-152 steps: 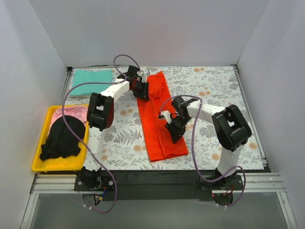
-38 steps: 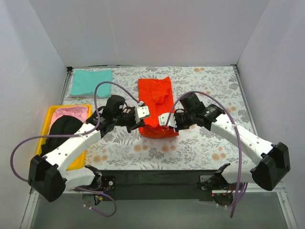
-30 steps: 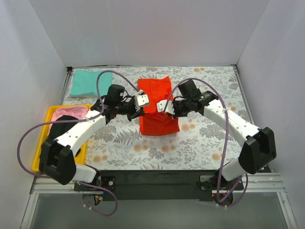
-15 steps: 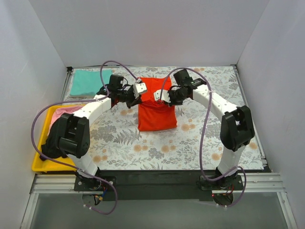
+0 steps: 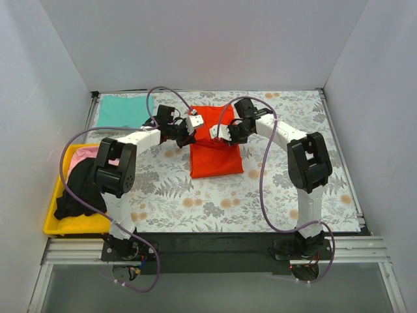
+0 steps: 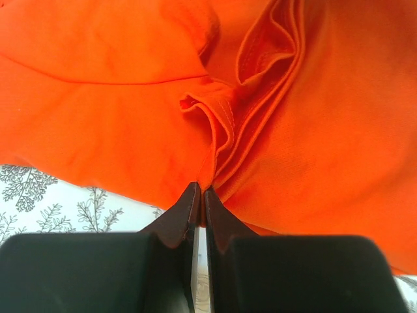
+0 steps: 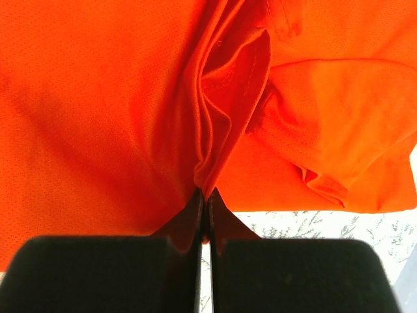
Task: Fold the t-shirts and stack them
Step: Fold the tshirt
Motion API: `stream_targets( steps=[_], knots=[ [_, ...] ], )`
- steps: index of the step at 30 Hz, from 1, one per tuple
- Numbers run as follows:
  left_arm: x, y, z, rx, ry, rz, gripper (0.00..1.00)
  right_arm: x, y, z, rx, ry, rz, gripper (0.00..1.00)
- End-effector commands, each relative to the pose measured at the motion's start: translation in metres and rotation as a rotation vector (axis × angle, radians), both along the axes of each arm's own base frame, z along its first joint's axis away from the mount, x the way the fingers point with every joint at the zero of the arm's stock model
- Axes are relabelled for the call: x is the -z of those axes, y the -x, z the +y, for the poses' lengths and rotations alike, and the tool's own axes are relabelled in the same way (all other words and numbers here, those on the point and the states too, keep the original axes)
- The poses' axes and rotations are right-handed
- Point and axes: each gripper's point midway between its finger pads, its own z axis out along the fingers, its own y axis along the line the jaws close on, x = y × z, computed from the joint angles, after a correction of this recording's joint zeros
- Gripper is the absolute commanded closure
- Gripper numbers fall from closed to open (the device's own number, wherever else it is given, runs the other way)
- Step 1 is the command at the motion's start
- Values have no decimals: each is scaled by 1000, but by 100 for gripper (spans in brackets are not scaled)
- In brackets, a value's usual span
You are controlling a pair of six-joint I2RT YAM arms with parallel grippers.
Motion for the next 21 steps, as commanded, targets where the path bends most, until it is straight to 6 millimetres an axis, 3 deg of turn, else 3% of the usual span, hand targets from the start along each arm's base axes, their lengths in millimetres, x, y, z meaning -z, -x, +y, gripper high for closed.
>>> stream_targets(
  steps=[1,3,5,7,8,9,10,11,12,13,15,16,17,18,19,20,21],
  knots=[
    [-19,-25,0,-31,13,-73,100,-18,-26,9,14,-30,-89,99],
    [-17,-31,1,-50,6,-70,100,-22,-37,11,61,-45,-101,90],
    [-14,-38,5,-89,13,-44,96,-31,-45,14,100,-64,-110,73],
    [-31,-51,5,-128,46,-46,87,-51,-55,17,150,-98,-128,62],
    [-41,-57,7,-177,66,-27,79,-61,-59,17,170,-115,-137,45],
    [-51,-61,8,-196,81,-24,68,-78,-61,16,199,-140,-148,38],
    [-76,-66,8,-212,106,-34,64,-96,-64,18,240,-178,-151,35],
    [-88,-66,10,-229,127,-28,62,-109,-64,15,272,-203,-152,33],
    [-101,-63,10,-263,165,10,59,-135,-62,14,295,-245,-175,33],
    [-124,-56,11,-277,195,11,57,-151,-59,13,360,-293,-141,33],
    [-140,-35,6,-302,268,115,52,-183,-45,12,403,-379,-103,32],
    [-160,-21,4,-302,312,133,52,-187,-33,12,473,-421,-10,33],
    [-152,-5,1,-315,340,227,52,-184,-22,13,494,-437,51,34],
    [-155,13,-6,-292,387,315,50,-193,-4,19,487,-486,127,35],
    [-161,32,-13,-318,446,452,38,-191,7,22,504,-507,200,36],
    [-143,54,-21,-320,443,568,35,-179,23,26,562,-523,335,37],
    [-141,67,-29,-303,460,628,34,-179,41,33,535,-549,433,38]
  ],
)
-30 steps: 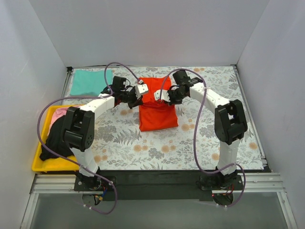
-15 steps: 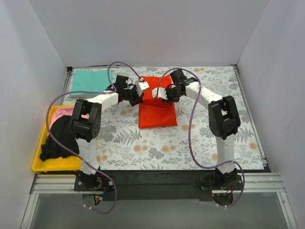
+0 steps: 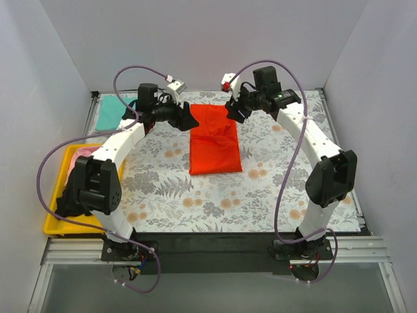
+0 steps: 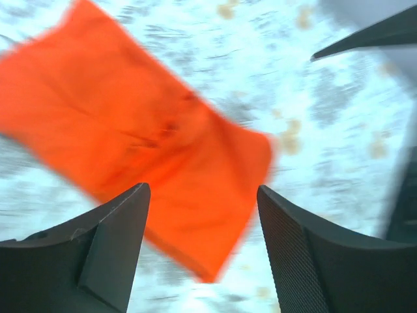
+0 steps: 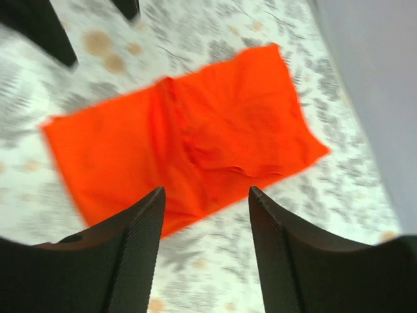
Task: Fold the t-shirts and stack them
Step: Fold the tshirt
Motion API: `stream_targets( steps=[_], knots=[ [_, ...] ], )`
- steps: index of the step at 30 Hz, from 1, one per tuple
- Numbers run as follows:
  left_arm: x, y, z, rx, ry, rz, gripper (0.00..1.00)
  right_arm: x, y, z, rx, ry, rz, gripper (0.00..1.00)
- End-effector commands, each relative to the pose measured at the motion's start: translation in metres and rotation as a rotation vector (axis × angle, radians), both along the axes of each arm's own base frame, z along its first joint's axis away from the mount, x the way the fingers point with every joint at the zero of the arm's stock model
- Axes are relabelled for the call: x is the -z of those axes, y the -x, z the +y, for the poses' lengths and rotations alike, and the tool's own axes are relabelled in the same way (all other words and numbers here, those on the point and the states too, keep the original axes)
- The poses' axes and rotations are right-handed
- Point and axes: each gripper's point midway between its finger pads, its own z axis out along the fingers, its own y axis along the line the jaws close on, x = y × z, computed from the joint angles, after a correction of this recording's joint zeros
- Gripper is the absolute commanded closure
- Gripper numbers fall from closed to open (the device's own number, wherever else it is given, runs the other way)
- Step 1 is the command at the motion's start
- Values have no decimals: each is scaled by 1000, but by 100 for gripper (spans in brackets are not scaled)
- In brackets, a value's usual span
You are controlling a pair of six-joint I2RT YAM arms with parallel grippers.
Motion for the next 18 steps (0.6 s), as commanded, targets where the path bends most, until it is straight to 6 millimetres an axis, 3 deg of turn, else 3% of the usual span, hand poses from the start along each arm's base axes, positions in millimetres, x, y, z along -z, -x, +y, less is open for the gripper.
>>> stream_targets(
  steps=[1,2,3,5,6,9,13,14,15,18],
  knots=[
    [-3,83,-35,33,219,438,33,1,65,25,-7,-220,388,41],
    [1,98,-46,52,237,483,33,8,75,28,-9,-241,461,42],
    [15,111,-50,57,258,531,33,26,95,32,-25,-262,597,43],
    [19,131,-64,79,281,609,32,43,112,36,-45,-285,706,46],
    [28,135,-67,79,277,628,32,63,124,34,-24,-277,789,47],
    [50,133,-72,64,273,694,33,102,135,31,12,-270,888,50],
    [93,134,-73,39,248,845,33,139,128,26,65,-272,955,53],
    [102,136,-71,37,241,874,33,157,127,23,98,-249,987,53],
    [121,138,-67,17,217,923,33,167,125,18,121,-243,1008,53],
    [153,137,-48,-45,210,1019,33,201,118,-2,227,-243,1112,54]
  ],
)
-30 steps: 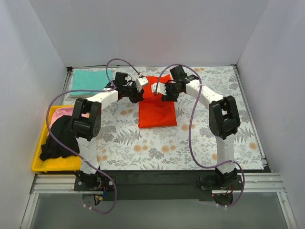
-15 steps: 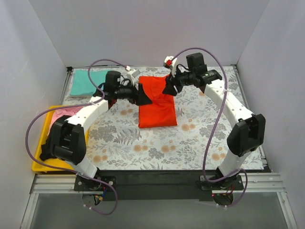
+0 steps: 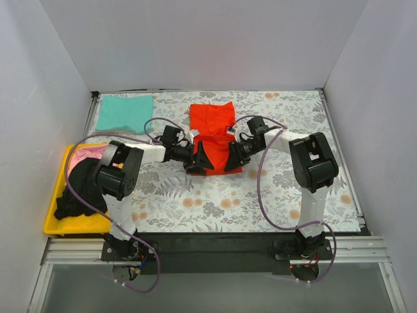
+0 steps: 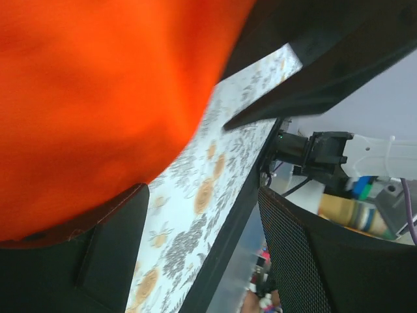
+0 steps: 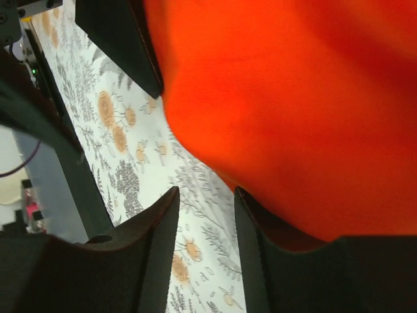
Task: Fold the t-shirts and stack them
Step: Fold the tshirt
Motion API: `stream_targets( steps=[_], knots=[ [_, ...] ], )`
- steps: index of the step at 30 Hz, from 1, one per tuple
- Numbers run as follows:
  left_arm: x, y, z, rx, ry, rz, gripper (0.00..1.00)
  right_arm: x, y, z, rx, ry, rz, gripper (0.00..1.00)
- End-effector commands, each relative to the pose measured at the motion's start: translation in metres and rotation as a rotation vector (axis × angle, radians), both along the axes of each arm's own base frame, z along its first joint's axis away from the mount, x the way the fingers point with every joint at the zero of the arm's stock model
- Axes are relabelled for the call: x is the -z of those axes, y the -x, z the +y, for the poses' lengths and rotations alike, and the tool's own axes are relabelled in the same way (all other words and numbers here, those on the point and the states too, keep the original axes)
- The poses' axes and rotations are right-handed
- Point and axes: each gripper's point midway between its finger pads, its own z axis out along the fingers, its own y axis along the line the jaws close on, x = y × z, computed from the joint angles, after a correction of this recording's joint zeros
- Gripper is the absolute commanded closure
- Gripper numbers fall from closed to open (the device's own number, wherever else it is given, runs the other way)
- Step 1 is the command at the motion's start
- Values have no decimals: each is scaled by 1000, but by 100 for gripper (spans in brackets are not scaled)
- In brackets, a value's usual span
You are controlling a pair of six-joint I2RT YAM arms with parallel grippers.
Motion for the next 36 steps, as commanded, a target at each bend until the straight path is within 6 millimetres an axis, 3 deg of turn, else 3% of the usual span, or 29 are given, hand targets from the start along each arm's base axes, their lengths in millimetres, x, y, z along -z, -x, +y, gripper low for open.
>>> stream_targets(
  steps=[1,6,9,11,13,15,17,18,21,24,25,26,27,31,36],
  knots=[
    [21,-1,24,-51,6,123,33,14,-20,-19,109,-30,82,56],
    [45,0,40,-89,1,227,33,34,-1,-37,182,-13,223,57],
    [40,1,40,-84,9,229,33,30,10,-38,194,-29,242,57],
    [26,3,39,-54,36,190,33,14,11,-37,188,-49,203,57],
    [-3,4,40,-28,53,93,33,-4,11,-38,152,-64,147,57],
    [-36,5,44,13,54,-83,34,-37,2,-40,105,-86,-9,57],
    [-52,2,50,39,25,-273,34,-66,-7,-42,73,-83,-169,57],
    [-73,1,53,44,16,-391,37,-71,-8,-46,59,-56,-214,57],
    [-92,-11,65,98,-69,-725,42,-86,-24,-55,-44,57,-511,57],
    [-85,-19,74,217,-159,-990,46,-76,-27,-60,-214,209,-791,57],
    [-80,-20,76,253,-179,-1042,48,-71,-24,-55,-266,232,-848,57],
    [-71,-20,78,287,-200,-1075,49,-58,-22,-63,-325,289,-911,58],
    [-65,-22,80,322,-218,-1124,49,-58,-28,-60,-339,297,-978,58],
    [-44,-27,79,477,-248,-1327,49,-37,-28,-53,-445,345,-1094,57],
    [-11,-26,75,580,-270,-1422,48,-20,-35,-46,-486,364,-1112,54]
  ],
)
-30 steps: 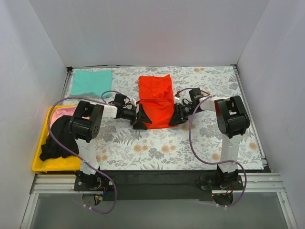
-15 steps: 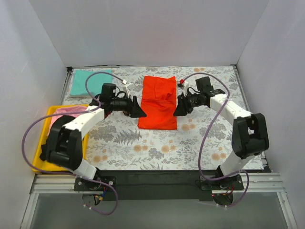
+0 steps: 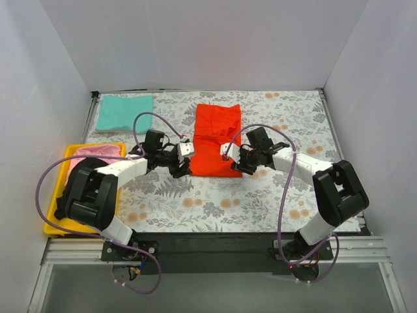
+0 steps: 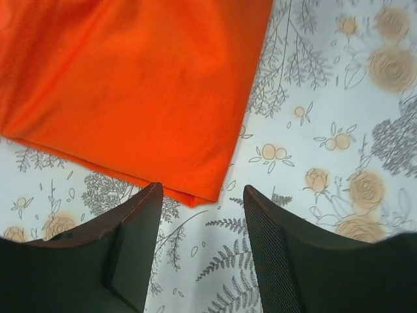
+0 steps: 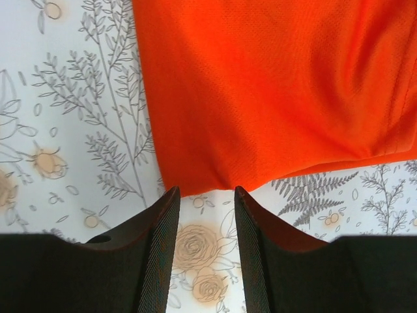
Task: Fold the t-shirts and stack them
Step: Fold the tshirt
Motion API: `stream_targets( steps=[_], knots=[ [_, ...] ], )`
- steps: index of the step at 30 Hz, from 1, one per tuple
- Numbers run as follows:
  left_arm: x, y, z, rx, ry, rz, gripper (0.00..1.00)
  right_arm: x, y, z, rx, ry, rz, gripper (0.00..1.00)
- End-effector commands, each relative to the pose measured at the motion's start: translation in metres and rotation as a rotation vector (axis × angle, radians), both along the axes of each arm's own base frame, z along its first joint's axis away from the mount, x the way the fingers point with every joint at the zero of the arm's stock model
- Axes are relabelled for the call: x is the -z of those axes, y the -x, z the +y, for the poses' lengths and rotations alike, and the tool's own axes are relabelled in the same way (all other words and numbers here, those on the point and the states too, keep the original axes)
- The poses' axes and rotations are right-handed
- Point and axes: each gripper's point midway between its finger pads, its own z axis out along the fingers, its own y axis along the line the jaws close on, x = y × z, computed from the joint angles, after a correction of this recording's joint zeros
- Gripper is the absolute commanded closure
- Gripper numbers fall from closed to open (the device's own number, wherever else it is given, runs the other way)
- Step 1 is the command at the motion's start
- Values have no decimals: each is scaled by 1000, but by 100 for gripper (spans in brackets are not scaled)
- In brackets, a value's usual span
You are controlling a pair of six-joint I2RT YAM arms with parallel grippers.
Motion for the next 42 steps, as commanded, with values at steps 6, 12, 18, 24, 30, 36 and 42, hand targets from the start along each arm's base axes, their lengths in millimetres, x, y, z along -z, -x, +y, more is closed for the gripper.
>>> stream_targets(
  steps=[6,12,18,24,30,36,42],
  knots=[
    [18,-14,-14,156,-65,-257,48,12,-21,12,-71,33,-119,53],
    [32,-4,-21,223,-99,-304,50,23,-6,11,-105,43,-94,53],
    [49,-5,-18,211,-139,-265,58,27,2,9,-120,50,-68,54],
    [62,-4,-13,228,-185,-249,71,12,7,8,-133,38,-80,54],
    [65,-3,-12,244,-200,-237,86,4,21,15,-187,19,-63,54],
    [64,0,-10,256,-205,-240,88,23,33,20,-233,61,-39,54],
    [62,3,-12,266,-191,-236,87,42,16,16,-179,115,-53,51]
  ],
)
